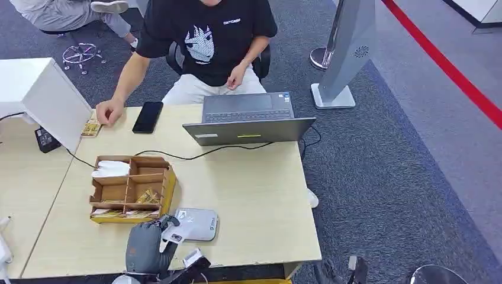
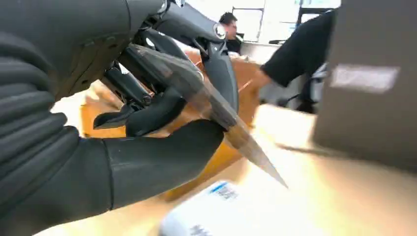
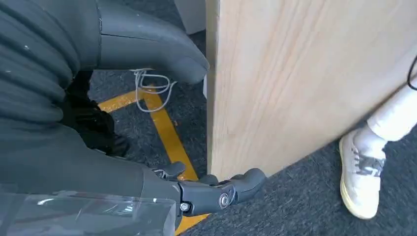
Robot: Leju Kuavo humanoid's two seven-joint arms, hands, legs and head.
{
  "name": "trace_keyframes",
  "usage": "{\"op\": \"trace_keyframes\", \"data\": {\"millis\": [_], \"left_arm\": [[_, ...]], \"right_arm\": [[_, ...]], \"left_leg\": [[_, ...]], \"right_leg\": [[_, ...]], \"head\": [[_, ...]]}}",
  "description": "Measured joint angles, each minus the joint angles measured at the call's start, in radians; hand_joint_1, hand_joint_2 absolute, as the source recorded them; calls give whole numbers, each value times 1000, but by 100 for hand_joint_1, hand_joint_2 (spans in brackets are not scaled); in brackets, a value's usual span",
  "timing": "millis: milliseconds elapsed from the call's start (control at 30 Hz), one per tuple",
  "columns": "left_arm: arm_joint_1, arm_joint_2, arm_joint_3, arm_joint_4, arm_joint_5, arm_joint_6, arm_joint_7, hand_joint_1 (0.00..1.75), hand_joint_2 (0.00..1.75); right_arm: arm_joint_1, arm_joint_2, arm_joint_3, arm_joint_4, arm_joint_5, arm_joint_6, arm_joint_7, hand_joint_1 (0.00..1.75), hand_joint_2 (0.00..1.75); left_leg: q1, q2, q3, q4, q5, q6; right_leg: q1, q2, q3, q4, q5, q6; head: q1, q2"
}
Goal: Pass the card to the sensor for recognition and then transmit it.
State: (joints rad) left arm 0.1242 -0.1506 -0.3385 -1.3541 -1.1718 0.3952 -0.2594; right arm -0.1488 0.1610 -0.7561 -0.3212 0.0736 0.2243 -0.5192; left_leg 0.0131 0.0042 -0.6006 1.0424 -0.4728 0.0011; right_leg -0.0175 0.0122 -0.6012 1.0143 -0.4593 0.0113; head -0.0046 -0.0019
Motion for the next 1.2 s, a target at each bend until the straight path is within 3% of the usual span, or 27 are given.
{"op": "trace_keyframes", "data": {"millis": [267, 833, 1000, 1200], "left_arm": [[-57, -55, 95, 125, -100, -3, 15, 175, 175], [-94, -90, 113, 135, -150, -21, 15, 175, 175], [-95, -97, 105, 47, -205, -29, 18, 175, 175], [-162, -77, 87, -125, -285, -67, 122, 175, 175]], "right_arm": [[-8, 8, 0, 1, 24, 9, 4, 0, 175], [-19, 15, 0, 2, 34, 9, 9, 0, 175], [-24, 16, 1, 2, 40, 7, 17, 0, 175], [-34, 16, 12, 5, 62, 6, 41, 0, 175]], "left_leg": [[-1, -3, -1, 0, 0, 0], [-2, -3, -1, 0, 0, 0], [-2, -3, -1, 0, 1, 1], [-1, -3, -1, 0, 1, 1]], "right_leg": [[-1, -2, 0, 0, 0, 0], [-2, -3, 0, 0, 0, 0], [-2, -3, 0, 0, 0, 1], [-2, -3, 0, 0, 1, 1]], "head": [[0, 0], [0, 0], [0, 0], [0, 0]]}}
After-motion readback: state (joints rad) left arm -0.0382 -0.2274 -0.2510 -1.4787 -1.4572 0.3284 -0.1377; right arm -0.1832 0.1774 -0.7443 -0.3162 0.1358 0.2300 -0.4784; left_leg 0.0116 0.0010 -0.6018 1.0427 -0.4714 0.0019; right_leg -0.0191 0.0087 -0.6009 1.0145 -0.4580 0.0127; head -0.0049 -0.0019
